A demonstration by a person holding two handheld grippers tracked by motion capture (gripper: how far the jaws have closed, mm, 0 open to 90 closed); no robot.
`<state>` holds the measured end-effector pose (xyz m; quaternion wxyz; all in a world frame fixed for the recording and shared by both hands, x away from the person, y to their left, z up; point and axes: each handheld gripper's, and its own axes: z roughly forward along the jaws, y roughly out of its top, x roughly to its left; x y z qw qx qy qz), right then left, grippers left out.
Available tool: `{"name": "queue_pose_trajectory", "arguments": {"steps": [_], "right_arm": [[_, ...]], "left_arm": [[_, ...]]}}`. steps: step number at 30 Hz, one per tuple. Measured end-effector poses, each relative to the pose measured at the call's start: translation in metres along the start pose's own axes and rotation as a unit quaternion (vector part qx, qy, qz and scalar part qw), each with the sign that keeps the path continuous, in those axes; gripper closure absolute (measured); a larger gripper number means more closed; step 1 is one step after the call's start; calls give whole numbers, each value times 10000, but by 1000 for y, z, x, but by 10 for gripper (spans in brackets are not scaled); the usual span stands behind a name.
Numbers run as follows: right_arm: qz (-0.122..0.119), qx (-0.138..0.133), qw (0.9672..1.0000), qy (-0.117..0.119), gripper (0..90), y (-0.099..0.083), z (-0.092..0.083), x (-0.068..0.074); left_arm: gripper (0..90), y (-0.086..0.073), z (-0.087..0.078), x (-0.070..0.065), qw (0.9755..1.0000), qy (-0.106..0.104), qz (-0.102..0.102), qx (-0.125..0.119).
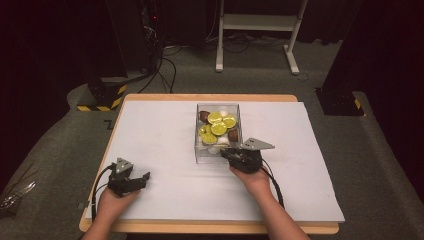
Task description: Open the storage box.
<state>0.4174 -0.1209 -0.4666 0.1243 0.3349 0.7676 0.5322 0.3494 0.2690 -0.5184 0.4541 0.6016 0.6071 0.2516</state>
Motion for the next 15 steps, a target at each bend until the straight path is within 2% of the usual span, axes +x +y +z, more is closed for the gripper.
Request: {"name": "queue_pose_trajectory", "arguments": {"steps": [1,4,7,8,12,13,14,15], "right_arm": [[-9,-3,10000,14,696,0,0,-1],[-4,-1,10000,63,707,0,0,-2],[43,-5,9999,101,751,0,-1,-4],[115,-17,9998,181,762,-1,-2,-7],[151,-18,9994,299,776,-1,-2,-9],[148,-22,9993,332,780,-1,-3,-10],[151,-19,9993,353,782,-1,-3,-10],[160,-22,9992,377,785,-1,-3,-11]], "left_arm": [[252,0,0,1,10000,1,44,21],[252,0,0,0,10000,-2,9,6],[252,0,0,0,10000,0,6,4],[252,0,0,1,10000,0,37,18],[252,0,0,0,10000,0,-34,-21],[252,0,0,1,10000,-1,45,23],[252,0,0,0,10000,0,-29,-16],[251,0,0,0,10000,-1,26,8]]}}
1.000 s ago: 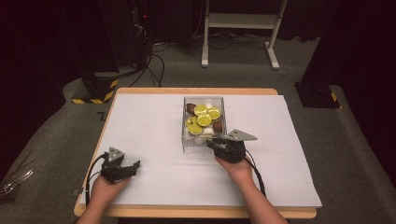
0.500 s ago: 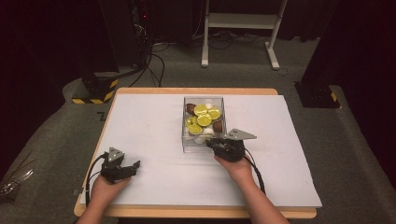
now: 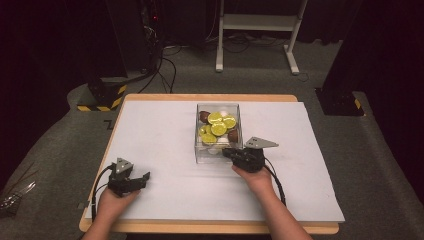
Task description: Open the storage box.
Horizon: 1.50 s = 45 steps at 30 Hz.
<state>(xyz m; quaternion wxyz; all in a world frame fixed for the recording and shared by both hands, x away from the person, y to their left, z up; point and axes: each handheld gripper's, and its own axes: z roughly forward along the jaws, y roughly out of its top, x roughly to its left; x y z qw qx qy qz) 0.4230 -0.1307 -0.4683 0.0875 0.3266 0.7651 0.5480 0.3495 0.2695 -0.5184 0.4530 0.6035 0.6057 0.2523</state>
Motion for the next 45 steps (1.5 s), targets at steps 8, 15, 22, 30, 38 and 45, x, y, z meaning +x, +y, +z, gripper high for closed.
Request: {"name": "queue_pose_trajectory", "arguments": {"steps": [8,15,22,30,38,45], "right_arm": [[-98,-26,9999,-4,807,-2,-4,1],[-115,-12,9999,12,818,-3,-8,3],[-147,-12,9999,16,788,-4,-7,4],[-176,24,9998,81,713,-2,-2,6],[-224,9,9997,85,713,-4,6,7],[-195,57,9996,184,748,-3,3,4]], "left_arm": [[252,0,0,0,10000,1,-17,-2],[252,0,0,-1,10000,3,-47,-19],[252,0,0,-1,10000,5,-45,-19],[252,0,0,-1,10000,5,-71,-31],[252,0,0,0,10000,1,20,15],[252,0,0,0,10000,4,-17,1]]}}
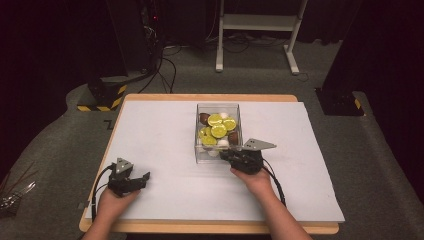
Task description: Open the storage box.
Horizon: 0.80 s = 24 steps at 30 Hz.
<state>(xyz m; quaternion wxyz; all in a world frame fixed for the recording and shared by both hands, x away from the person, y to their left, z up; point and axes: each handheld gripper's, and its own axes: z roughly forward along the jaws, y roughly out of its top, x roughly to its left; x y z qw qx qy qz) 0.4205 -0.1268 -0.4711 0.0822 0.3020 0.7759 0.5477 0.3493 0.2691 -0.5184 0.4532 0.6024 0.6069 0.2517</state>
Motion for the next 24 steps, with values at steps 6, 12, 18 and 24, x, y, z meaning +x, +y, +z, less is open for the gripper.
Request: {"name": "queue_pose_trajectory", "arguments": {"steps": [6,12,18,24], "right_arm": [[12,0,10000,70,761,-1,-2,1],[-20,61,10000,62,765,-1,-4,3],[-41,31,10000,69,773,-3,-7,5],[-37,-14,10000,77,781,-5,-10,7]], "left_arm": [[252,0,0,-1,10000,1,-47,-36],[252,0,0,0,10000,0,-16,-11],[252,0,0,0,10000,-1,-38,-21],[252,0,0,0,10000,-1,-20,-13]]}}
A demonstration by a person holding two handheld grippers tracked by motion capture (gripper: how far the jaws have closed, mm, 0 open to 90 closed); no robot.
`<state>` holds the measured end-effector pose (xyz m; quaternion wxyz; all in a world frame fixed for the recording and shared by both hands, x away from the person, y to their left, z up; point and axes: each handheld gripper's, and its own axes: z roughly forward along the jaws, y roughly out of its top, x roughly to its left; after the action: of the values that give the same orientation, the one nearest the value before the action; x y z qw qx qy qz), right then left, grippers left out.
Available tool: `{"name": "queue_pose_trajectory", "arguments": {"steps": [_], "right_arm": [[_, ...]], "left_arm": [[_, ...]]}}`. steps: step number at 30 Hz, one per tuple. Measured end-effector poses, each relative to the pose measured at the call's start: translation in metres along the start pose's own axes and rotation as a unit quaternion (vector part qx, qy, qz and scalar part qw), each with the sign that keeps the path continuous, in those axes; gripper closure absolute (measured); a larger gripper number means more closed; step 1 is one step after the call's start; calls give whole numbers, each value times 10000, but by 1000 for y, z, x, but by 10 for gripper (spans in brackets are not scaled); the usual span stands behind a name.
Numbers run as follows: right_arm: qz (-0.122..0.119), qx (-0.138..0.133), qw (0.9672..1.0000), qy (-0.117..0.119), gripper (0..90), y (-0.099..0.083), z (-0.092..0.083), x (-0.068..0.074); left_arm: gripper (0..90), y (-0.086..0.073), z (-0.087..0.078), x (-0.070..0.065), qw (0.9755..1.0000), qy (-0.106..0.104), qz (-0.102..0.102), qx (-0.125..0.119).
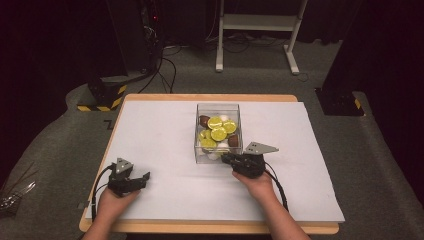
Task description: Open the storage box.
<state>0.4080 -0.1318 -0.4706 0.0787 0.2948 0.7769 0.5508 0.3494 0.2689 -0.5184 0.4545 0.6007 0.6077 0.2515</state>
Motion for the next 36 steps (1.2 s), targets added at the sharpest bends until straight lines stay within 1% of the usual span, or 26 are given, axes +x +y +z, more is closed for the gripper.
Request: {"name": "queue_pose_trajectory", "arguments": {"steps": [11,12,14,15,18,28,29,33,34,36], "right_arm": [[41,-49,10000,13,804,-2,-5,1],[43,-59,10000,17,810,-3,-5,1],[46,-66,10000,24,812,-3,-6,1],[58,-72,10000,38,815,-3,-6,1],[68,-86,9999,55,819,-4,-7,1],[36,-98,9999,100,835,-6,-11,3],[37,-98,9999,98,836,-6,-11,3],[25,-86,9999,96,839,-7,-12,5],[9,-85,9999,102,839,-7,-13,5],[2,-85,9999,101,839,-7,-14,6]], "left_arm": [[252,0,0,0,10000,0,19,14],[252,0,0,0,10000,0,-19,-7],[252,0,0,0,10000,1,2,3],[252,0,0,-1,10000,1,-35,-16],[252,0,0,0,10000,0,-1,1],[252,0,0,0,10000,-1,30,16],[252,0,0,0,10000,-1,1,-5],[252,0,0,0,10000,0,2,2],[252,0,0,1,10000,-1,38,22],[251,0,0,0,10000,2,-29,-11]]}}
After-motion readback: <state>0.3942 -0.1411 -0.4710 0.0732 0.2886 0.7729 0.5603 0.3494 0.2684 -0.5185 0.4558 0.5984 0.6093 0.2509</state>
